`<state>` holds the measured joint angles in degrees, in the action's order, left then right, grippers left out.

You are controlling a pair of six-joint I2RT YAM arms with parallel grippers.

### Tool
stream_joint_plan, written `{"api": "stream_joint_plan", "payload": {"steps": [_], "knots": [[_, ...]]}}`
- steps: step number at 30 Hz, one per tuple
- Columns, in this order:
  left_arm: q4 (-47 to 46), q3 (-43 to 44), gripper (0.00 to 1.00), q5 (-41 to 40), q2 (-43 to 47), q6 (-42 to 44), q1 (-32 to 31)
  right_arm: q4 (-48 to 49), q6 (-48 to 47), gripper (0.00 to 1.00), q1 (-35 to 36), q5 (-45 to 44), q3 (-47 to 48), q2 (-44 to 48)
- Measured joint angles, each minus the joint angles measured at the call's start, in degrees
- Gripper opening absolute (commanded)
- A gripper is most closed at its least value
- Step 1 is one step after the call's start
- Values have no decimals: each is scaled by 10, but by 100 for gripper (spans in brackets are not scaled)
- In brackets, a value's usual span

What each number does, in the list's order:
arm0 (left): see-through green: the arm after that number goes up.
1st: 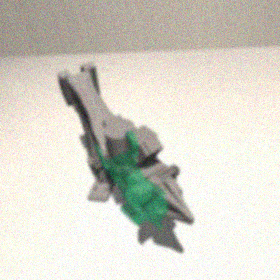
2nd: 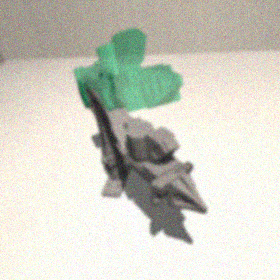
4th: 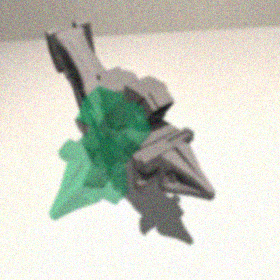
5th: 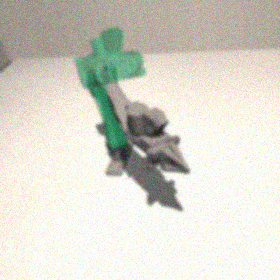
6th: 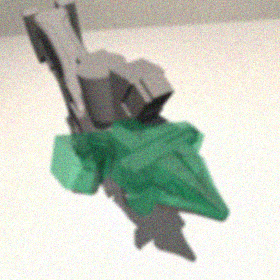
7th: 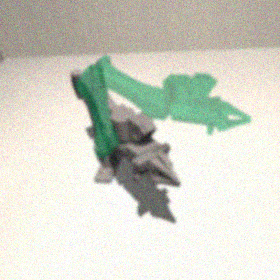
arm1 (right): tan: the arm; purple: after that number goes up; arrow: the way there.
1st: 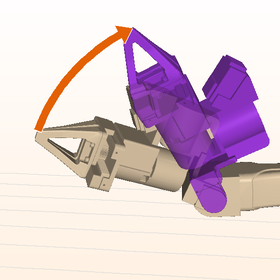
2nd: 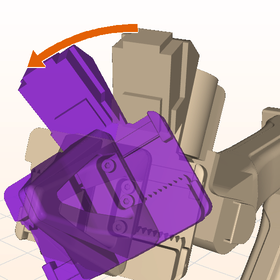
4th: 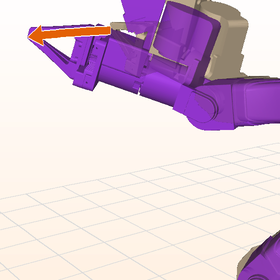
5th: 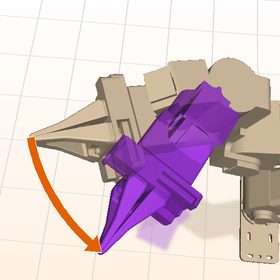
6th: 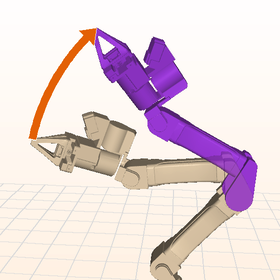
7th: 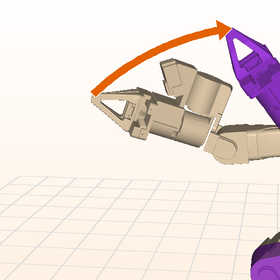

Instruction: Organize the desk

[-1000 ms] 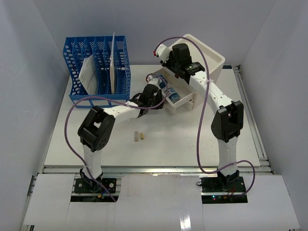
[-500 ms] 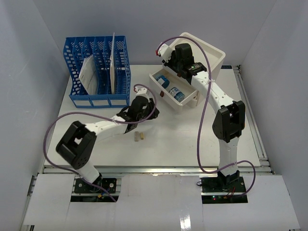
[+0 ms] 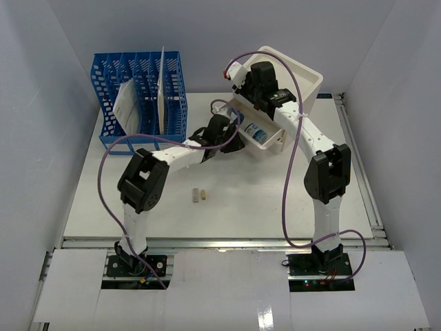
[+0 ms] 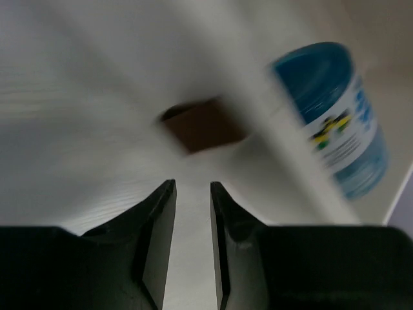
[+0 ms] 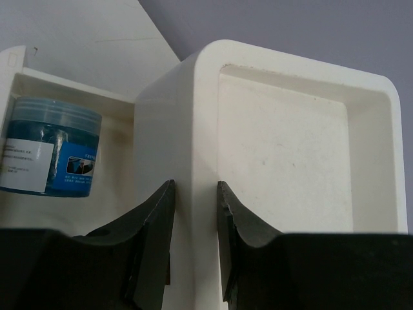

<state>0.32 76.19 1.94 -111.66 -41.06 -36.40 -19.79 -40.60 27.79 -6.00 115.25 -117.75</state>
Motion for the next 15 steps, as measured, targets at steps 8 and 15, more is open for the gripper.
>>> {"api": "stream_joint_plan", "payload": {"steps": [8, 15], "knots": [[29, 208, 42, 66, -126, 20, -74, -1, -2, 19, -6, 3, 2, -1], [-28, 40, 45, 38, -12, 3, -55, -1, -2, 20, -6, 6, 2, -1]]}}
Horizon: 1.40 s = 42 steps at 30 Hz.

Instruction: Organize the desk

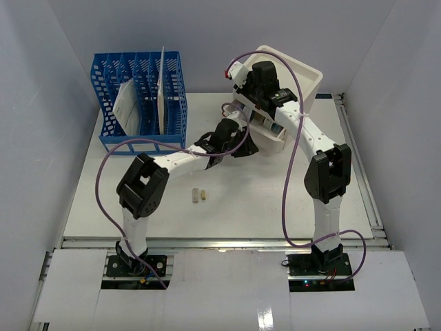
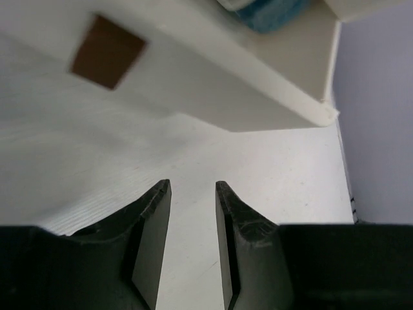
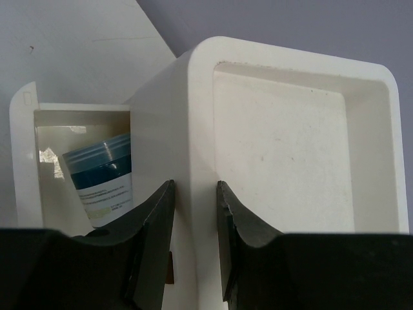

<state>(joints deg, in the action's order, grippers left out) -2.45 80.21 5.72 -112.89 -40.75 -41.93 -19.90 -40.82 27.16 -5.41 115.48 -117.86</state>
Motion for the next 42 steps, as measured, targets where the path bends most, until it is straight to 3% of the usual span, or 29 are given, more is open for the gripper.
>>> {"api": "stream_joint_plan", "payload": {"steps": [5, 11, 16, 22, 25, 31, 36, 42], "knots": [[-10, -83, 44, -51, 71, -15, 24, 0, 0, 21, 0, 1, 0, 0], [8, -73, 42, -68, 56, -29, 53, 1, 0, 21, -1, 3, -1, 0], [48, 33, 43, -76, -39, -28, 70, 2, 0, 21, -2, 5, -2, 1], [125, 292, 44, -92, -207, -22, 78, 12, -1, 20, -3, 9, -11, 4], [124, 333, 44, -91, -231, -26, 78, 19, 0, 20, -5, 11, -16, 5], [91, 314, 47, -83, -227, -28, 80, 25, -1, 21, -8, 15, -20, 7], [28, 248, 50, -47, -205, -31, 85, 25, 0, 21, -8, 16, -20, 7], [-105, 68, 47, 15, -127, -69, 99, 24, 0, 21, -8, 16, -21, 8]]}}
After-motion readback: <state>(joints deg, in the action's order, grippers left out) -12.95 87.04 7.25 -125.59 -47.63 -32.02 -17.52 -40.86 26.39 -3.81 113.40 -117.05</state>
